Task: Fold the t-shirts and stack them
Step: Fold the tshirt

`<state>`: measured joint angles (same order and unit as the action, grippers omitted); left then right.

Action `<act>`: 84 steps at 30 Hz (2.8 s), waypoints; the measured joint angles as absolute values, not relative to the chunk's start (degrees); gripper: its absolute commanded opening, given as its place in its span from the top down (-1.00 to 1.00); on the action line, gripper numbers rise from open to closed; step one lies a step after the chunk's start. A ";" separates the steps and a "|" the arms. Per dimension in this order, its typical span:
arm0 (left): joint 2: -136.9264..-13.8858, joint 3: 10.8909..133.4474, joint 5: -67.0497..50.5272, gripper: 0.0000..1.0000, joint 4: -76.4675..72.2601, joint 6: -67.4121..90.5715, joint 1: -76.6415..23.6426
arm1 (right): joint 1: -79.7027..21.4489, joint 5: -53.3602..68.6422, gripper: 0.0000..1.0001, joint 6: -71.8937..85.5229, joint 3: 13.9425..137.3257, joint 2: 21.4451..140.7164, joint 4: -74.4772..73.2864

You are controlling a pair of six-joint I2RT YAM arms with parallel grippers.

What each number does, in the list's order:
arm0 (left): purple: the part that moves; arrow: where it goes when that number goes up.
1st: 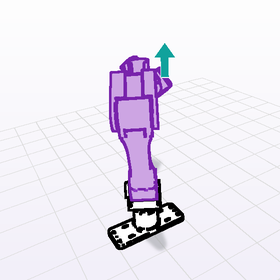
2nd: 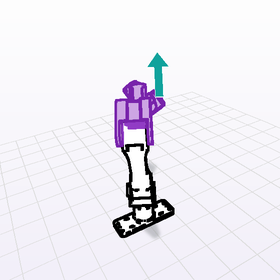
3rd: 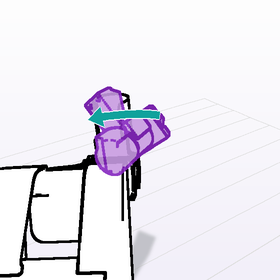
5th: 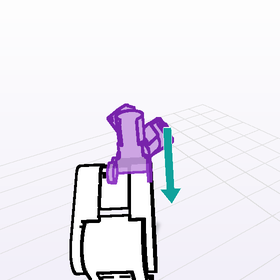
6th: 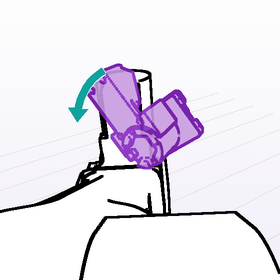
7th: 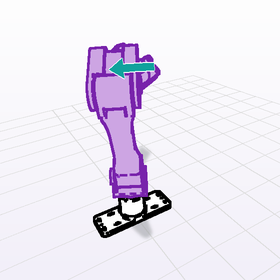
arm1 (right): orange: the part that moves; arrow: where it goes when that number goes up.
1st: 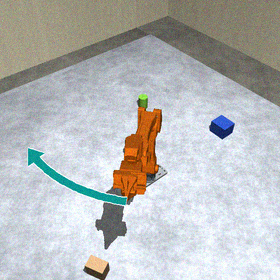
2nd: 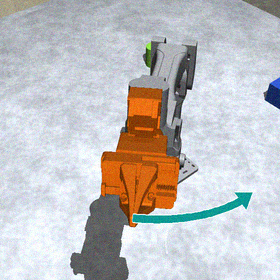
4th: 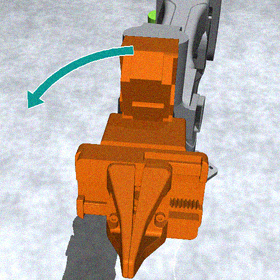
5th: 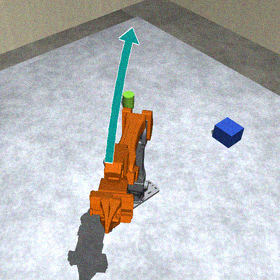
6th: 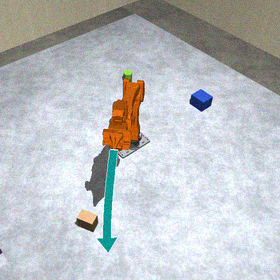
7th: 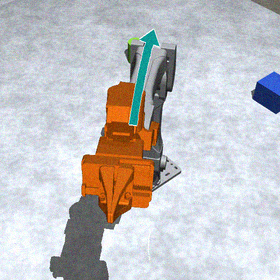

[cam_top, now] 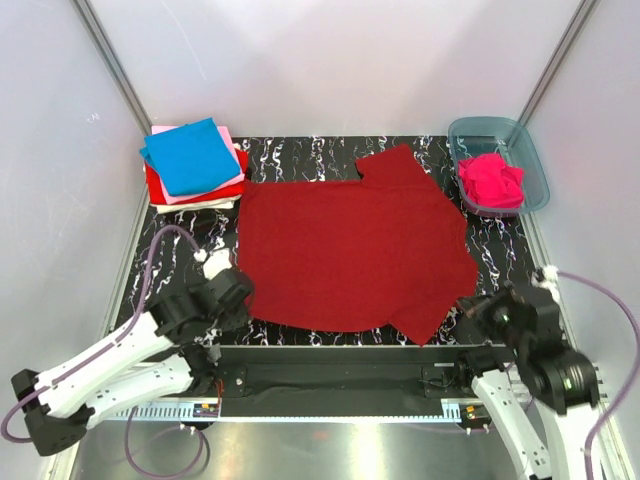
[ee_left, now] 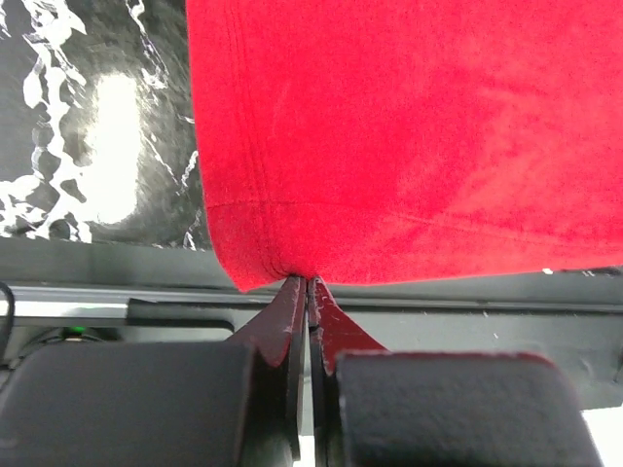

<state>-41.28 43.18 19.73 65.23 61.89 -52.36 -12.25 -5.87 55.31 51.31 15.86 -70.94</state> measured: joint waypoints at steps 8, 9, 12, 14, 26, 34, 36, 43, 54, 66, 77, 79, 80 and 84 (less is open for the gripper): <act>-51.31 46.41 15.29 1.00 59.79 51.13 -40.07 | -12.25 -3.38 1.00 46.52 52.53 38.87 -60.36; -52.29 46.54 14.04 1.00 58.85 49.21 -37.12 | -12.25 -3.49 1.00 45.47 53.12 41.30 -59.33; -55.57 46.70 11.16 1.00 55.94 44.12 -29.89 | -12.25 -3.88 1.00 42.26 54.59 48.49 -54.98; -58.13 47.00 9.89 1.00 54.50 41.25 -26.63 | -12.25 -3.97 1.00 40.58 54.89 52.86 -51.51; -74.22 51.94 2.92 1.00 47.48 31.20 -16.32 | -11.94 -6.33 1.00 32.69 68.05 76.49 -42.22; -82.39 56.38 0.27 1.00 45.19 27.94 -12.49 | -9.87 -6.46 1.00 28.84 75.33 86.72 -40.99; -84.38 57.14 -0.43 1.00 44.84 27.33 -11.94 | -8.88 -6.28 1.00 27.94 76.99 89.49 -40.42; -89.62 58.24 -1.28 1.00 43.88 26.26 -10.61 | -6.68 -3.49 1.00 25.06 82.89 97.80 -40.29; -93.01 63.11 -1.08 0.86 43.92 25.87 -10.07 | -6.59 -1.74 0.53 20.36 94.76 108.64 -41.45; -93.10 64.47 3.42 -0.73 44.71 27.29 -10.15 | -6.48 0.84 -0.78 18.39 101.32 117.27 -41.89; -69.41 40.64 1.85 -0.76 36.82 35.05 -10.96 | 12.29 7.57 -0.44 31.77 52.36 82.37 -29.85; -68.88 36.99 0.47 -0.76 34.96 36.82 -10.96 | 14.11 9.80 -0.33 33.54 47.24 80.84 -28.27; -68.58 35.57 -0.32 -0.75 34.17 37.67 -10.96 | 14.98 10.90 -0.28 34.24 45.12 80.64 -27.46; -68.01 32.47 -2.26 -0.76 30.72 40.16 -10.96 | 19.22 15.75 -0.07 35.99 40.51 81.73 -24.51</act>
